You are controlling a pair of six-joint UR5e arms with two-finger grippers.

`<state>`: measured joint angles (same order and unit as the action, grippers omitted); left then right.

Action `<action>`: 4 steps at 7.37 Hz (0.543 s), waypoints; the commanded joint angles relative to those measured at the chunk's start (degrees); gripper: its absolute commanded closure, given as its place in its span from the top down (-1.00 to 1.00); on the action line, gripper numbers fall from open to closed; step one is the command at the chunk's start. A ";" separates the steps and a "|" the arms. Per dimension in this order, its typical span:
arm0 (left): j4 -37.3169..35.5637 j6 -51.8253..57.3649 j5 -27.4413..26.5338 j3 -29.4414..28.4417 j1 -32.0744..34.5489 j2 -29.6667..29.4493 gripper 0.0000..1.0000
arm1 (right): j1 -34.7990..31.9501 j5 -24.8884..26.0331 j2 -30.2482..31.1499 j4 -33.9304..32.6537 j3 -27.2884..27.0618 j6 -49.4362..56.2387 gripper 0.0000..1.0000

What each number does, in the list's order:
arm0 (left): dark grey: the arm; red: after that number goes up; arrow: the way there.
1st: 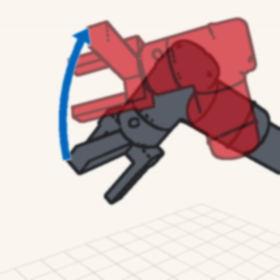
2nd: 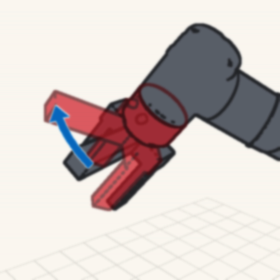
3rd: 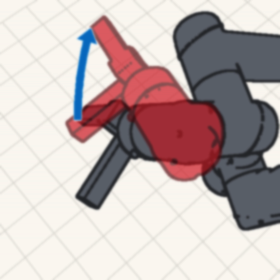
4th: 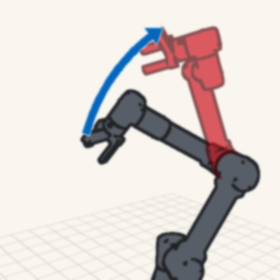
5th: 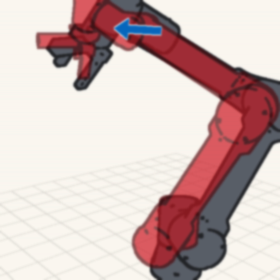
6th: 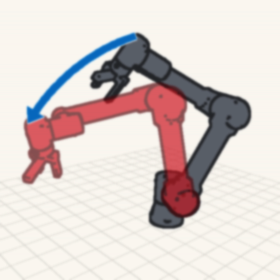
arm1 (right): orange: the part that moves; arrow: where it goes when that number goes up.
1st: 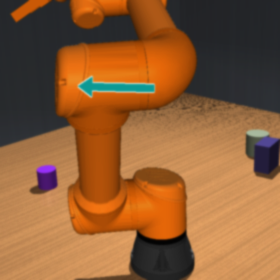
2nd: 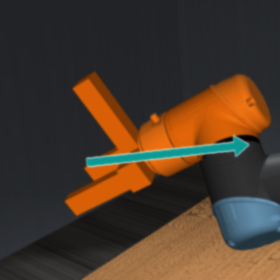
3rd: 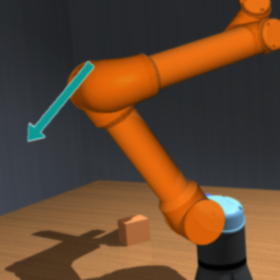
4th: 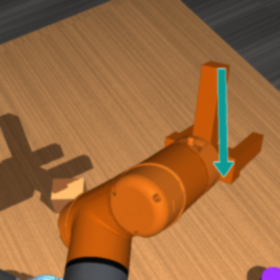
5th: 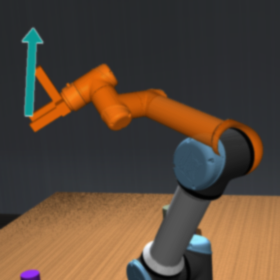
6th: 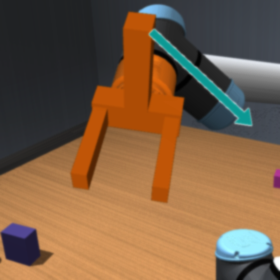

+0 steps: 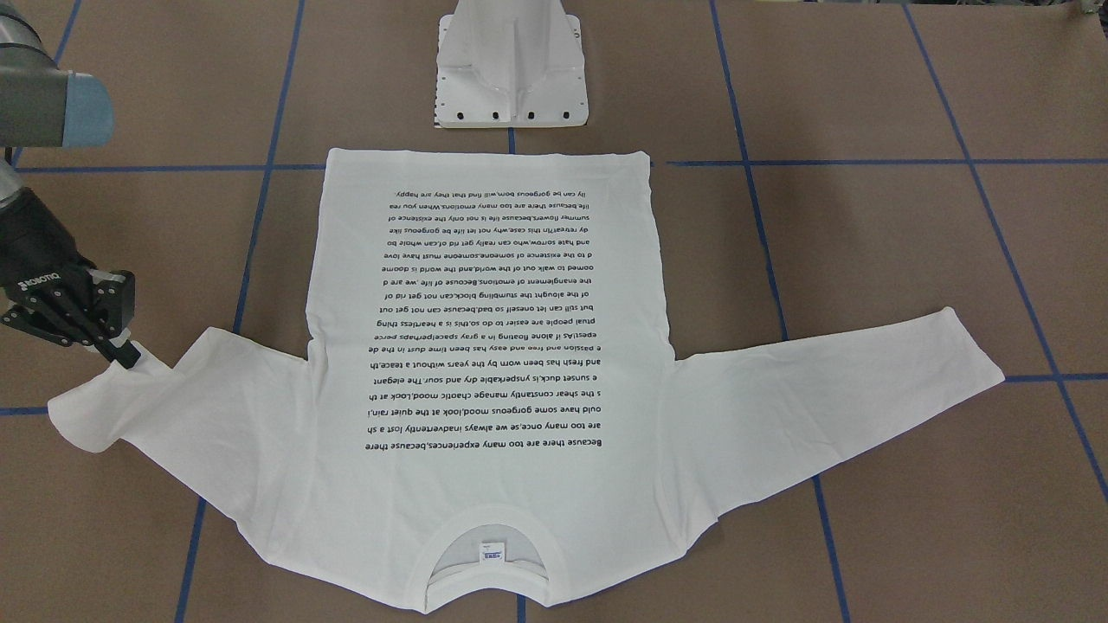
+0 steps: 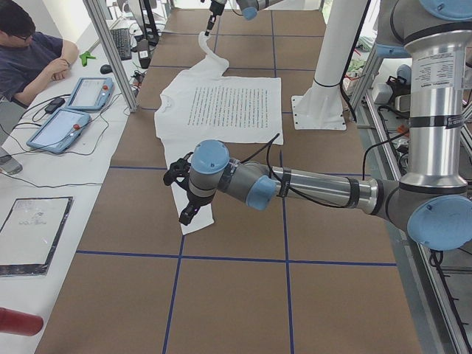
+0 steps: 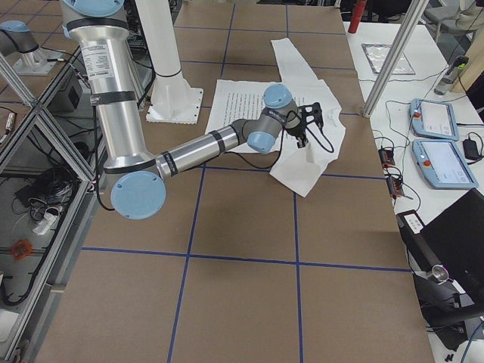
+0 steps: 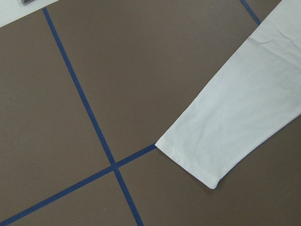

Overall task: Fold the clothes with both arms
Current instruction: 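Grasp the sleeve cuff nearest the right gripper and lift it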

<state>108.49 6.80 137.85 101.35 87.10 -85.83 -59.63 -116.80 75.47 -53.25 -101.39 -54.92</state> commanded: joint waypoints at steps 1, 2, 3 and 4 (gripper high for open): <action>-0.03 -0.12 0.58 -0.01 0.00 -0.21 1.00 | 3.80 0.78 -10.29 -8.05 0.14 -0.97 -1.00; -0.12 -0.12 0.58 -0.01 0.00 -0.30 1.00 | 7.48 4.87 -14.26 -11.23 0.14 -4.29 -1.00; -0.12 -0.12 0.58 -0.01 0.00 -0.30 1.00 | 12.65 11.18 -15.77 -11.70 0.31 -5.19 -1.00; -0.12 -0.12 0.58 -0.10 0.00 -0.30 1.00 | 16.70 16.81 -17.27 -11.88 1.09 -6.51 -1.00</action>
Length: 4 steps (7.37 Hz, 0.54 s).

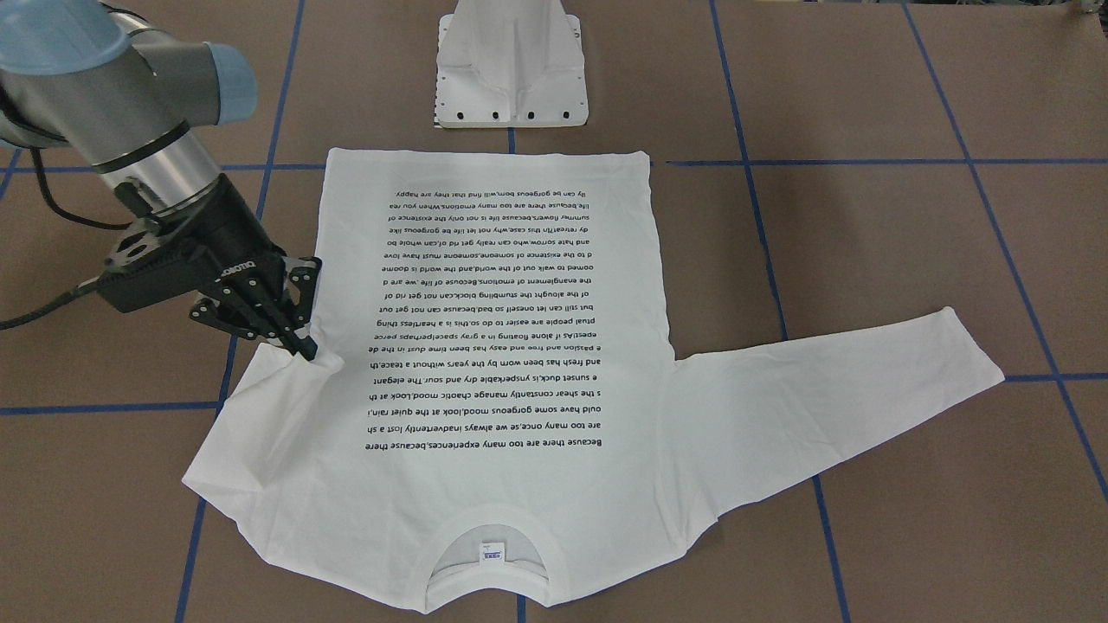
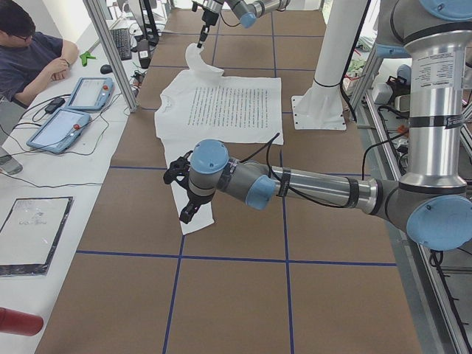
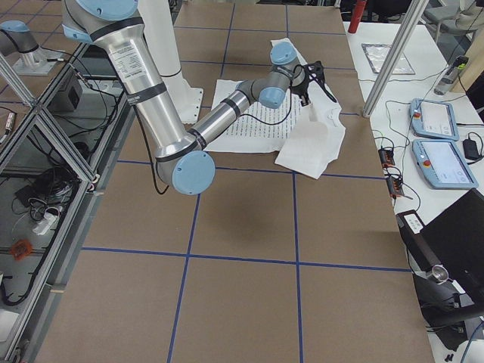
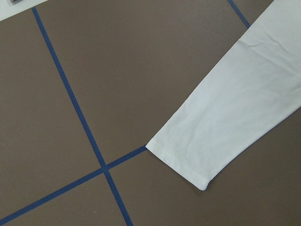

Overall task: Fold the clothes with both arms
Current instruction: 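Grasp the sleeve cuff nearest the right gripper and lift it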

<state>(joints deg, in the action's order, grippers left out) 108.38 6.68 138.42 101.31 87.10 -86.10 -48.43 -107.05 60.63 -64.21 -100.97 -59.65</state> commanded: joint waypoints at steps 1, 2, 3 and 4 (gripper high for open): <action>-0.01 0.00 0.01 -0.06 0.00 -0.03 1.00 | 7.71 10.08 -6.10 -0.92 3.56 -3.00 -1.00; 0.08 0.08 0.01 -0.59 0.00 -0.03 1.00 | 9.47 11.58 -10.32 -0.83 7.67 -4.58 -1.00; 0.08 0.08 0.01 -0.68 0.00 -0.03 1.00 | 11.14 14.04 -12.88 -0.83 10.06 -4.68 -1.00; 0.08 0.08 0.01 -0.59 0.00 0.06 1.00 | 13.51 16.93 -14.65 -0.74 12.70 -4.68 -1.00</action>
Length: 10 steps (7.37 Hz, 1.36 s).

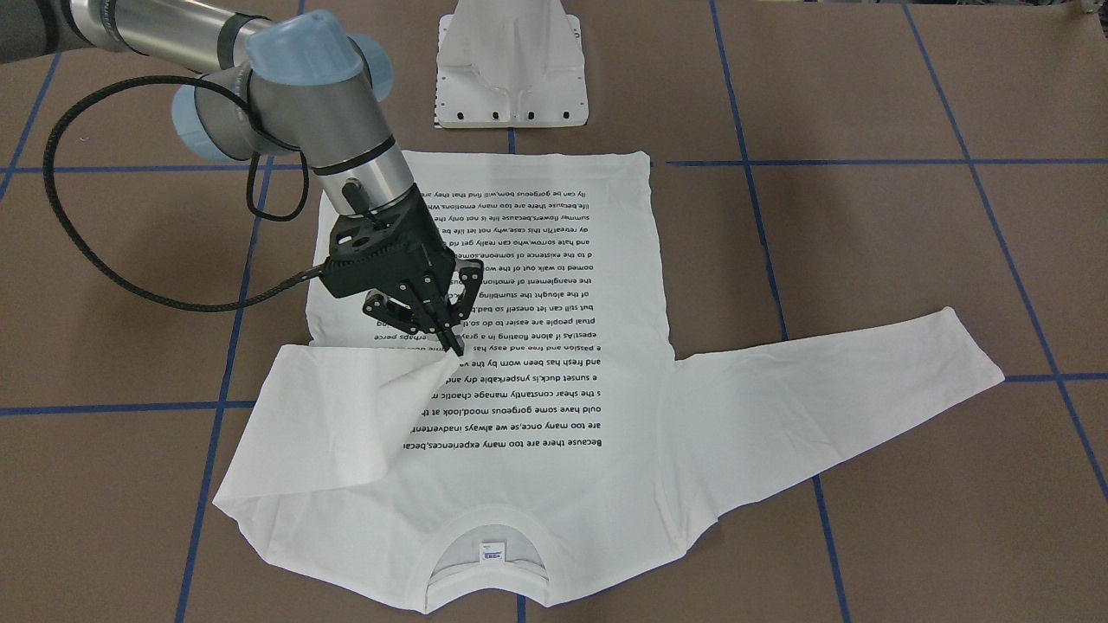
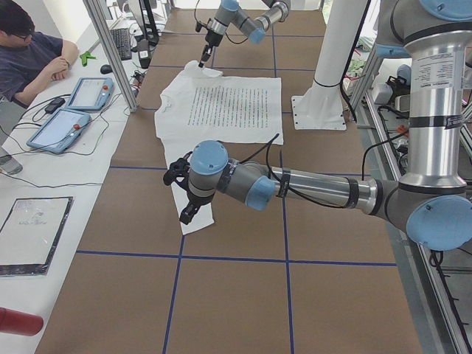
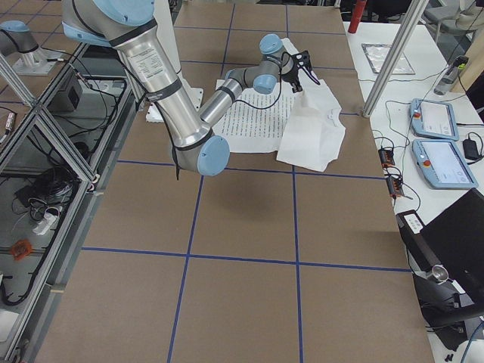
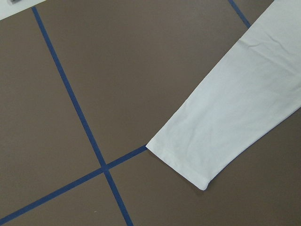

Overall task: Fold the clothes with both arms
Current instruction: 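Carry the sleeve across the shirt chest toward the collar with right gripper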

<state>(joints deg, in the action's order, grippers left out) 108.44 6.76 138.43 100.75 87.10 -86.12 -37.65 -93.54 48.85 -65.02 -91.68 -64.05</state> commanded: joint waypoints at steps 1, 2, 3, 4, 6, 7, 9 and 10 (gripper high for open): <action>0.01 0.01 0.00 -0.20 0.00 0.07 1.00 | 5.11 6.67 -3.84 0.16 5.27 -0.29 -1.00; 0.01 0.01 0.00 -0.20 0.00 0.07 1.00 | 7.22 8.44 -5.24 0.16 7.46 -0.29 -1.00; 0.01 0.01 0.00 -0.20 0.00 0.07 1.00 | 8.90 9.68 -7.52 0.07 11.14 -0.20 -1.00; 0.01 0.01 0.00 -0.11 0.00 0.07 1.00 | 10.31 10.30 -10.32 0.07 16.05 -0.29 -0.80; 0.01 0.01 0.00 -0.11 0.00 0.07 1.00 | 12.60 13.28 -13.86 -0.11 22.67 -0.29 0.99; 0.01 0.01 0.00 -0.11 0.00 0.07 1.00 | 12.61 13.30 -15.69 -1.58 24.17 -0.20 0.99; 0.01 0.10 0.00 -0.20 0.00 0.07 1.00 | 10.95 12.51 -18.26 -12.90 24.01 0.67 1.00; 0.01 0.10 0.00 -0.29 0.00 0.07 1.00 | 8.41 7.11 -17.83 -12.68 23.92 1.29 1.00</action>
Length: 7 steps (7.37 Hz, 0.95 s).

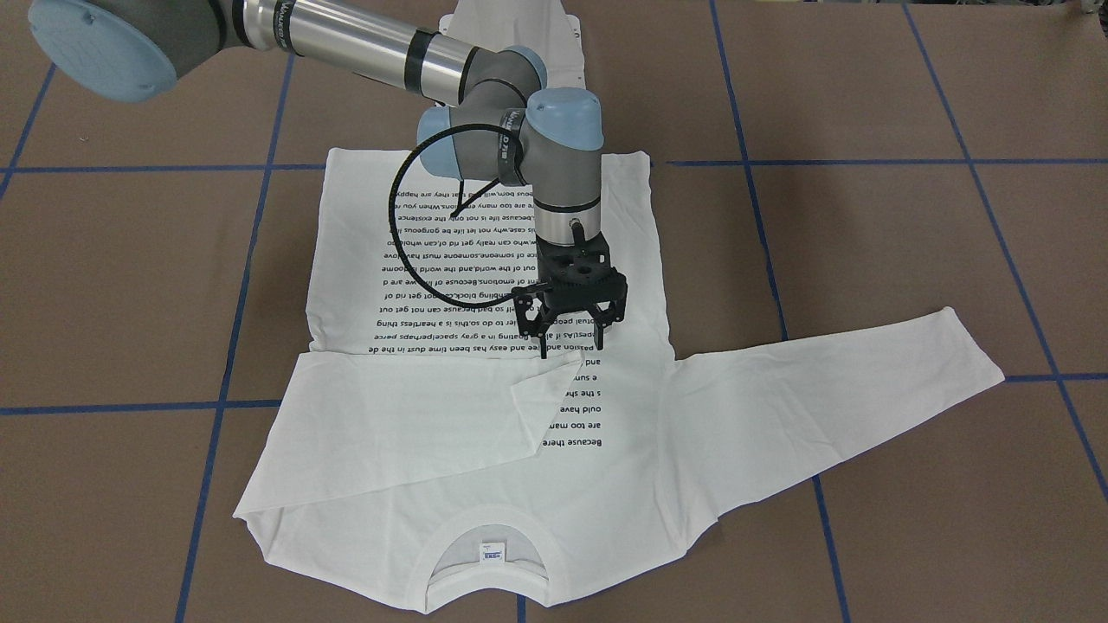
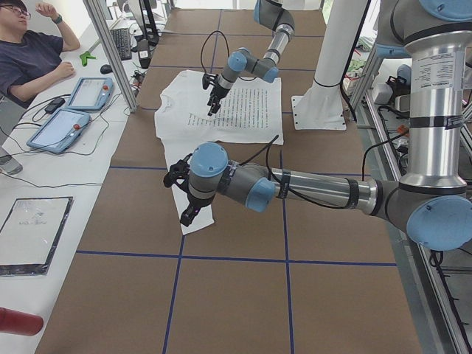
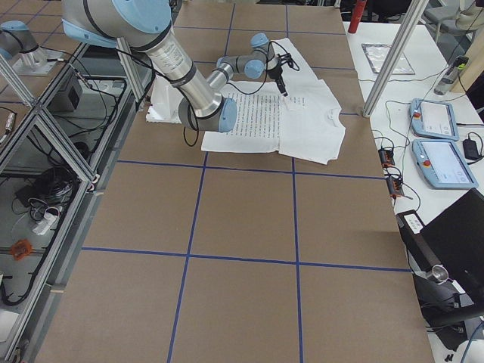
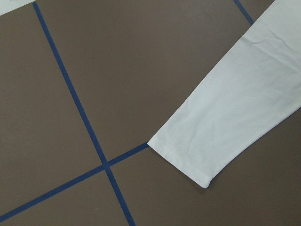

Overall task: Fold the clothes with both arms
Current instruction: 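Carry the sleeve across the shirt chest toward the collar with right gripper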

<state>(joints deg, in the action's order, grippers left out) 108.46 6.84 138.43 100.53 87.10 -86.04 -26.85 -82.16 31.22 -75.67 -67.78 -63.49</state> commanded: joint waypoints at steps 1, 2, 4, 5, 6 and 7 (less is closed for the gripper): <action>0.00 0.01 0.00 -0.07 0.00 0.00 1.00 | -3.63 -6.93 0.16 -0.20 0.01 0.56 1.00; 0.00 0.01 0.00 -0.24 0.00 -0.09 1.00 | -3.99 -7.92 3.29 6.96 0.01 0.04 1.00; 0.09 0.01 0.00 -0.60 0.00 -0.09 1.00 | -3.91 -8.02 5.52 12.13 1.76 -1.28 0.98; 0.09 0.10 0.00 -0.69 0.00 -0.09 1.00 | -3.74 -7.49 5.26 12.21 3.25 -2.07 0.96; 0.09 0.10 0.00 -0.69 0.00 -0.09 1.00 | -3.56 -7.23 5.17 12.21 4.48 -1.90 0.92; 0.09 0.10 0.00 -0.69 0.00 -0.09 1.00 | -3.47 -6.96 5.00 12.21 5.11 -1.81 0.89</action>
<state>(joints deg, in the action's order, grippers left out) 108.54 6.93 138.43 99.88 87.10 -86.13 -30.47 -89.47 36.36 -63.58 -63.83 -65.28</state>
